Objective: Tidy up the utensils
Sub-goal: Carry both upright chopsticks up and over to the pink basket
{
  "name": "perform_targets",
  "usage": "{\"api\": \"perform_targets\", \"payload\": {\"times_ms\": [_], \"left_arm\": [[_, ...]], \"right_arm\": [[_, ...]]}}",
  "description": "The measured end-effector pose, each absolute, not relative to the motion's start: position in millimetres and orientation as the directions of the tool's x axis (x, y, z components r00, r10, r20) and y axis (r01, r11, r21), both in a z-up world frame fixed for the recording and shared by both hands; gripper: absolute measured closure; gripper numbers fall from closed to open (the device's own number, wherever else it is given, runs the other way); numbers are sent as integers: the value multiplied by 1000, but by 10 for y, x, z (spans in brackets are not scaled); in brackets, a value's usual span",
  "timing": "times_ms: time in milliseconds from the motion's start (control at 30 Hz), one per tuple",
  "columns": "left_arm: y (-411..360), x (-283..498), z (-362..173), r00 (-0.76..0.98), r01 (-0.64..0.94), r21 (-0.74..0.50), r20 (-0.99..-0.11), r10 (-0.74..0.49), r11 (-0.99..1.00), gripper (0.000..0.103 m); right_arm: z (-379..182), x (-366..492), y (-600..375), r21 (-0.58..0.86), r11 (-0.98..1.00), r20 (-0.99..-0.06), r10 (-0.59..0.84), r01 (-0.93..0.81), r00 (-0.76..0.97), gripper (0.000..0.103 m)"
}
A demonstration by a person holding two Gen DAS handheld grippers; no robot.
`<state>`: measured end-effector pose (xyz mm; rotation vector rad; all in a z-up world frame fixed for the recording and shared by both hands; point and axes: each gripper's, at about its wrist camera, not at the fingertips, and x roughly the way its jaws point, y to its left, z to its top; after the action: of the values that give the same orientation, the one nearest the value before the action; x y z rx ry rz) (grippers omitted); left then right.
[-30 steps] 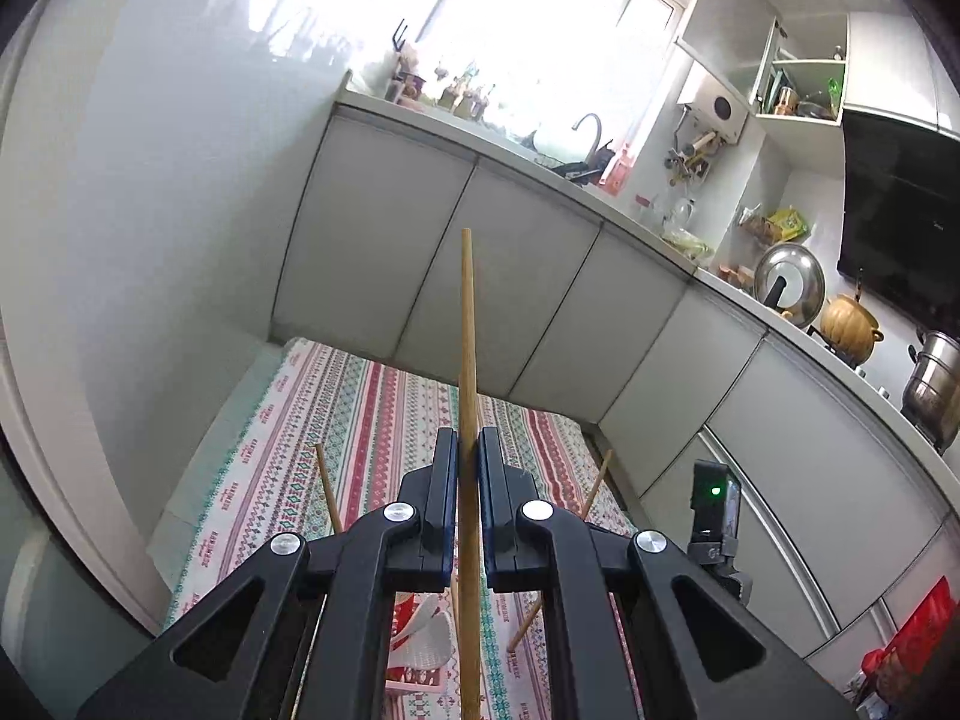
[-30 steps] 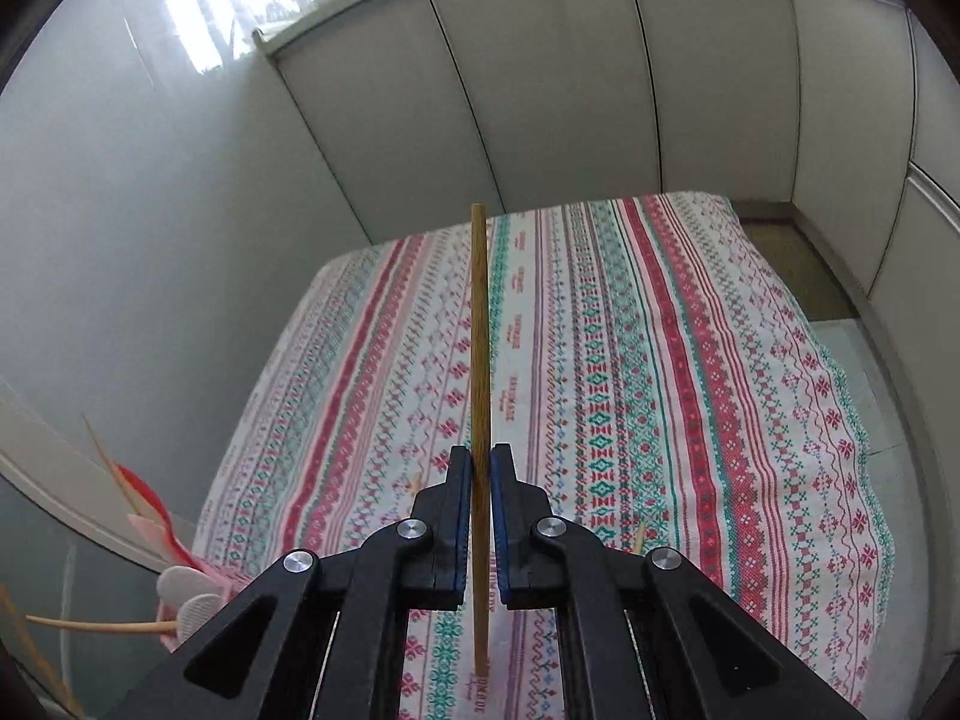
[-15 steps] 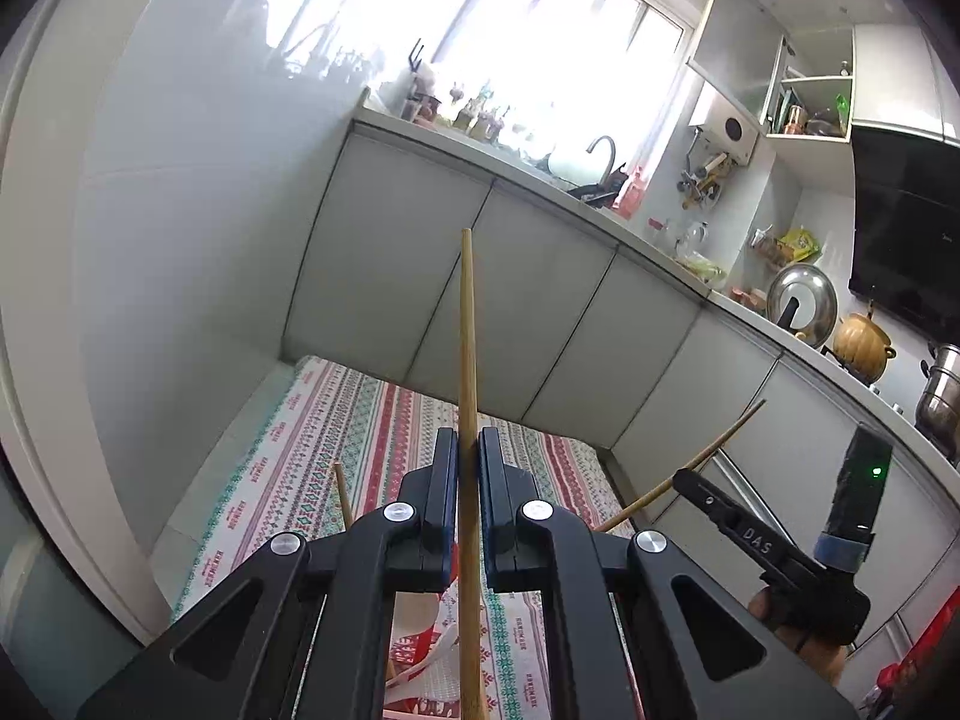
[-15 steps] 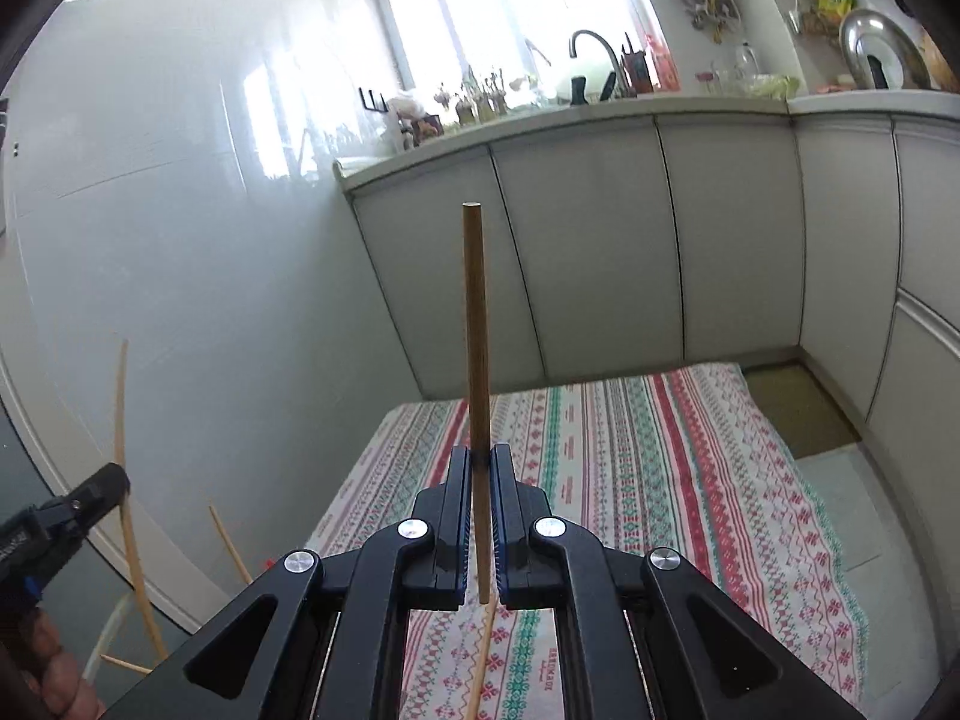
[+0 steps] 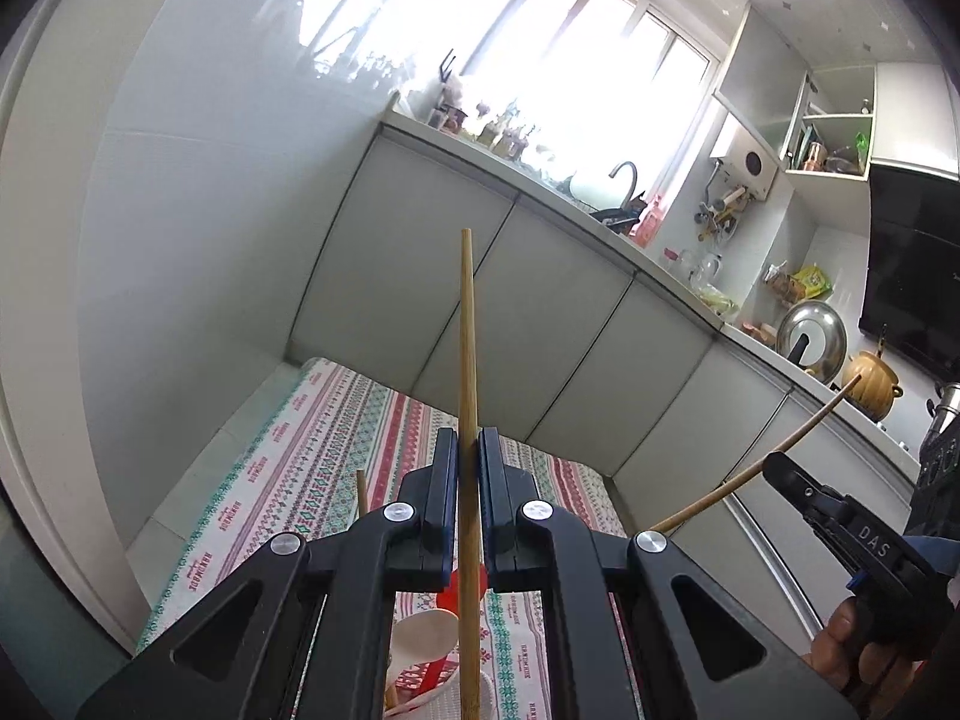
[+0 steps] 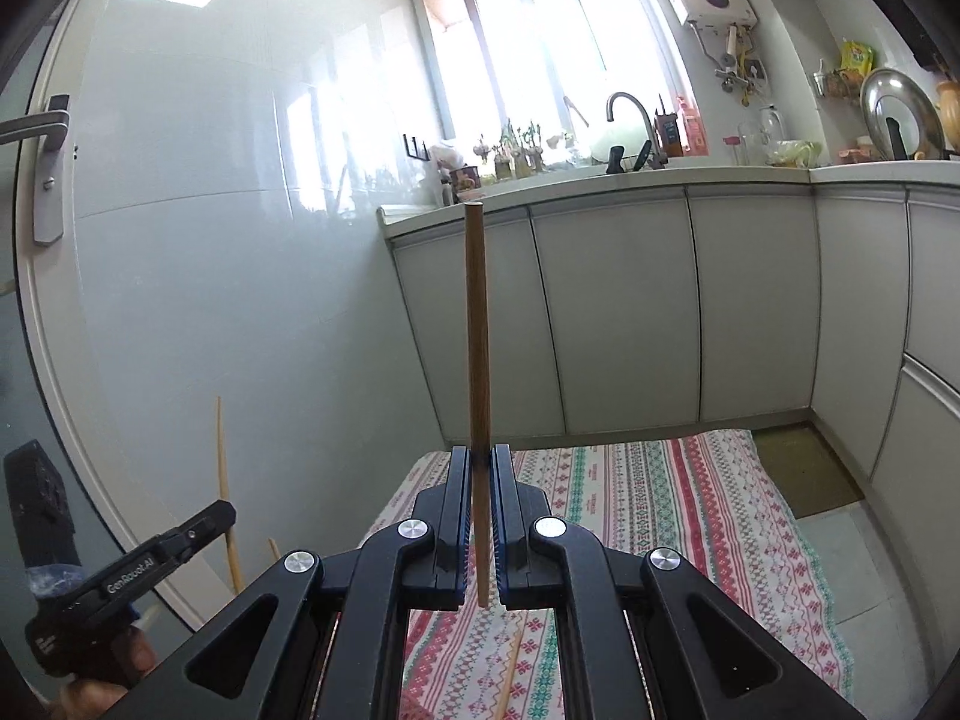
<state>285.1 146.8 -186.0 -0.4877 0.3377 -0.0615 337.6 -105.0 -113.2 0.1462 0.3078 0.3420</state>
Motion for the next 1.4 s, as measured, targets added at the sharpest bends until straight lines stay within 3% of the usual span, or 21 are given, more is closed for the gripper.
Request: {"api": "perform_targets", "payload": {"times_ms": [300,500,967,1067,1400], "left_arm": [[1414,2843,-2043,965,-120,-424,-263,5,898,96],[1144,2717,-2037,982,-118,-274,-173,72,954,96],[1012,2557,-2327,990,-135,-217,-69,123,967,96],[1021,2520,-2319,992,-119,-238,-67,105,964,96],[885,2576,-2394,983,-167,-118,-103,155,979,95]], "right_arm": [[-1091,3248,-942,174,919,-257,389,-354,885,97],[-1097,3237,-931,176,910,-256,411,-376,875,97],[-1124,3173,-998,201,898,-256,434,-391,864,97],[-1108,3178,-1034,210,896,-252,436,-392,864,97],[-1099,3157,-1134,229,892,-242,441,-390,864,97]]}}
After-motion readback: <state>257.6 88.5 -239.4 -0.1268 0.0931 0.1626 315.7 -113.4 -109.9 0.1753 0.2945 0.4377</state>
